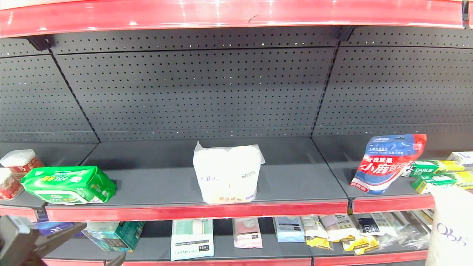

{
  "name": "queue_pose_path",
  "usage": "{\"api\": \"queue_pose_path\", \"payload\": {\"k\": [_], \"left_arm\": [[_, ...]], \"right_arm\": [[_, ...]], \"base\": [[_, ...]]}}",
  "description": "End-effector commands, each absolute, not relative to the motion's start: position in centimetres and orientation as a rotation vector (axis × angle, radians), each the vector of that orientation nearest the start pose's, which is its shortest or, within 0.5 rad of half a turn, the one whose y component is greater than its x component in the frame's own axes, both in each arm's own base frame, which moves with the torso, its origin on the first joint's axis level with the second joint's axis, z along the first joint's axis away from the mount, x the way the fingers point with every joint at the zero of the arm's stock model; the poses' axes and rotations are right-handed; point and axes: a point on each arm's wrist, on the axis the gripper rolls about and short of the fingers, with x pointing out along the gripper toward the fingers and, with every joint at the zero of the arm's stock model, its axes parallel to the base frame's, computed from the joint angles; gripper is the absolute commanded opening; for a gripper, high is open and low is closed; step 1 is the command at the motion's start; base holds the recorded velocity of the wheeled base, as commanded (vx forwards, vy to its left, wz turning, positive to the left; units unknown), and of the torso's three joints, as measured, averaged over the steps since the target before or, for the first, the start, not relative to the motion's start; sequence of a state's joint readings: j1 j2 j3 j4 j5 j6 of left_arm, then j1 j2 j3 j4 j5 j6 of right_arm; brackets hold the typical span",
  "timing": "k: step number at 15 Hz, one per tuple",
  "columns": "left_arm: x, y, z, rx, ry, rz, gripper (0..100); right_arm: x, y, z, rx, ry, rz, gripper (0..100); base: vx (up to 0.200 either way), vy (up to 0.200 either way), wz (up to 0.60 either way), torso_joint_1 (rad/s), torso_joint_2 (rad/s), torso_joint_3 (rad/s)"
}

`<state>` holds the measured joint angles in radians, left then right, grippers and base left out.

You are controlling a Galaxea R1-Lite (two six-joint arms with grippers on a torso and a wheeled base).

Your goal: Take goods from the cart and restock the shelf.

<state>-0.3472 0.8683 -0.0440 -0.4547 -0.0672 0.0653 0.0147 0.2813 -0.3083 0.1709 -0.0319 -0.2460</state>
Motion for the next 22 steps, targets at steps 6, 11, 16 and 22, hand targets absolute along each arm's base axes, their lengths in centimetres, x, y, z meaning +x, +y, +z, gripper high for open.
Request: {"api": "queue_pose_path", "payload": {"k": [6,11,16,22], "left_arm": [[-3.6,1.1,9.4,0.116,0.181,-0.392,100],[-3.4,1.2,9.7,0.130,0.204,-0.197,100],[-3.3,0.5,10.1,0.109,0.243,0.066,100],[-2.5,0.0,8.8,0.078,0.118,-0.080,100]], "right_arm": [[0.1,0.2,15.2,-0.261,0.225,0.115,0],[0.3,0.2,15.3,-0.259,0.233,0.115,0],[0.3,0.2,15.3,-0.258,0.234,0.116,0],[0.3,0.2,15.2,-0.258,0.238,0.120,0]], "base": [[0.000,0.000,0.00,0.000,0.00,0.000],[0.000,0.000,0.00,0.000,0.00,0.000],[0.000,0.000,0.00,0.000,0.00,0.000],[0.000,0.000,0.00,0.000,0.00,0.000]]}}
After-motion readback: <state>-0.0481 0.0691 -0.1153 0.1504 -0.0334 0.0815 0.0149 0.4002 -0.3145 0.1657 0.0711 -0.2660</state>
